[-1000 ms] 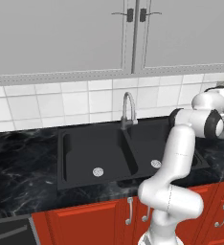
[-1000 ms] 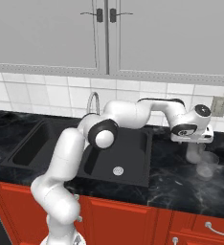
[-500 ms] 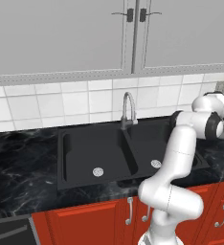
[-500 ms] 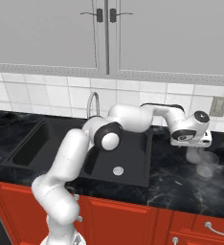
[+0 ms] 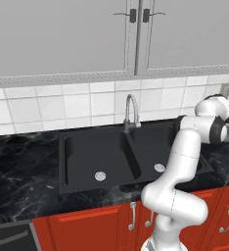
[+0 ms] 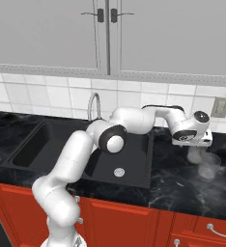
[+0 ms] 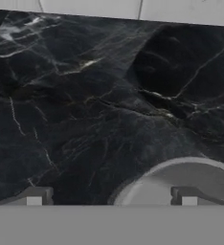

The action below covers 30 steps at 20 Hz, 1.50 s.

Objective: Place the glass cup in the left basin and the glass cup in the right basin of the sink.

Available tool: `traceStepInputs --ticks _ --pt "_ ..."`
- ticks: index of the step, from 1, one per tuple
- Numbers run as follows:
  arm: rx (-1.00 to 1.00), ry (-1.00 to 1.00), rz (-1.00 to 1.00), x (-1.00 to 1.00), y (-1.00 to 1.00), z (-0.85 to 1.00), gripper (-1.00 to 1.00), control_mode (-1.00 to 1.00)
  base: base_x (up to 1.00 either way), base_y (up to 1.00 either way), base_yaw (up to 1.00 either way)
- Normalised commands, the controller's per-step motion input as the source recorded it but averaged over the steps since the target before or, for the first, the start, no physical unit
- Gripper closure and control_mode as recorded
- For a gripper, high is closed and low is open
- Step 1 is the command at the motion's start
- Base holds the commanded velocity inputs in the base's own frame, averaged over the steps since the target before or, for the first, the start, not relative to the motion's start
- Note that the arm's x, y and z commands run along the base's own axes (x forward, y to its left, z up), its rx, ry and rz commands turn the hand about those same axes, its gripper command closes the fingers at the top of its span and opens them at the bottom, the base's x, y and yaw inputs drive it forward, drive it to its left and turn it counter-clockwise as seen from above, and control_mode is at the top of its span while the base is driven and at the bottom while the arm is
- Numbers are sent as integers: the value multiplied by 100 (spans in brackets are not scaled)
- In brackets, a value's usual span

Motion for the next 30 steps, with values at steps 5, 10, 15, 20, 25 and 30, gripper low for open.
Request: traceStepInputs --ticks 5,10,15,20,25,30 --pt "0 0 0 30 0 -15 100 -100 0 0 0" --pt "0 0 0 0 0 0 100 -100 0 0 0" --pt "0 0 0 0 0 0 100 -100 0 0 0" --pt "0 -3 0 0 17 5 100 -100 0 0 0" --pt "1 -4 2 -12 46 7 100 -100 0 0 0" --pt "0 -3 7 -42 70 1 100 -100 0 0 0"
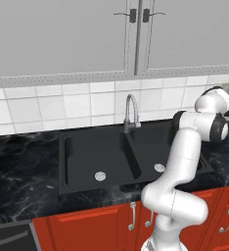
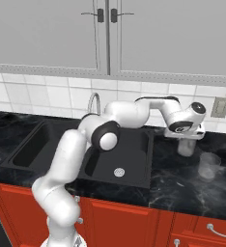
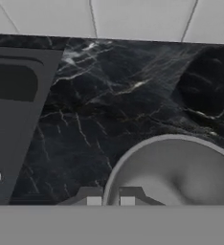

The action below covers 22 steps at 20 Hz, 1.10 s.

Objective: Place the glass cup in the left basin and the glass cup in the right basin of the sink.

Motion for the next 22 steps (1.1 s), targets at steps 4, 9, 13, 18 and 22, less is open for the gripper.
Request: traceStepInputs --ticks 4,9,13,18,22 --pt "0 -6 10 -79 83 0 100 -100 0 0 0" --pt "-1 -11 10 -73 89 16 100 -100 0 0 0" --pt "-3 -13 14 -31 92 35 100 -100 0 0 0" --pt "-1 -8 18 -24 99 15 100 -100 0 0 0" --pt "-3 -3 18 -35 94 0 100 -100 0 0 0"
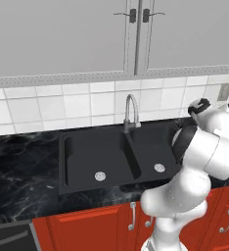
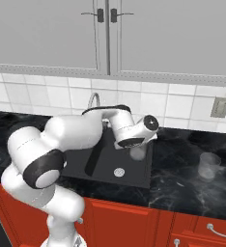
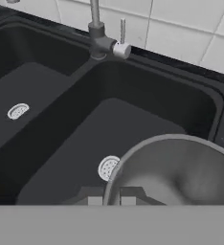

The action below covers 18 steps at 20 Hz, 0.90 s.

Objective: Place the glass cup in the left basin and the glass cup in the right basin of the sink.

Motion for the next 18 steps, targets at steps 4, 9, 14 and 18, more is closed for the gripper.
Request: traceStepInputs --ticks 4,9,14,18 --pt "-2 -2 19 -53 82 8 100 -100 0 0 0" --pt "-4 -5 18 -53 65 41 100 -100 0 0 0" --pt "-6 -2 16 -40 50 42 100 -100 0 0 0" --pt "-1 0 12 -27 56 10 100 -100 0 0 0"
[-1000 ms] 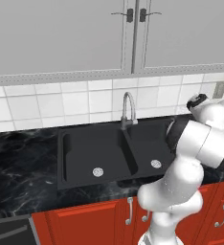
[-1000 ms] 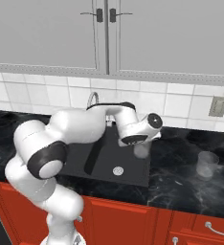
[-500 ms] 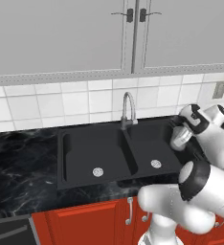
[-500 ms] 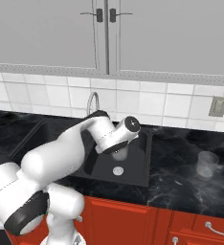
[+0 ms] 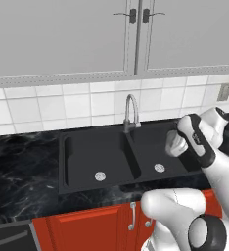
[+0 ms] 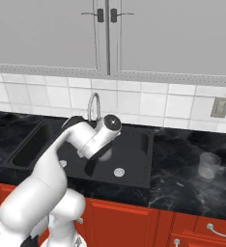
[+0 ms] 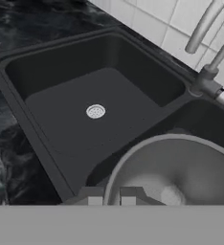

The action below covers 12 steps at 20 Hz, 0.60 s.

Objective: Place the glass cup in the left basin and the glass cup in the right basin of the sink.

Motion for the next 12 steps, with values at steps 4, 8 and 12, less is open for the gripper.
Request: traceStepInputs --ticks 4,8,12 --pt "0 0 13 -23 63 0 100 -100 0 0 0" --pt "0 0 13 -10 68 0 100 -100 0 0 0" --pt "0 0 14 -2 69 0 100 -100 0 0 0"
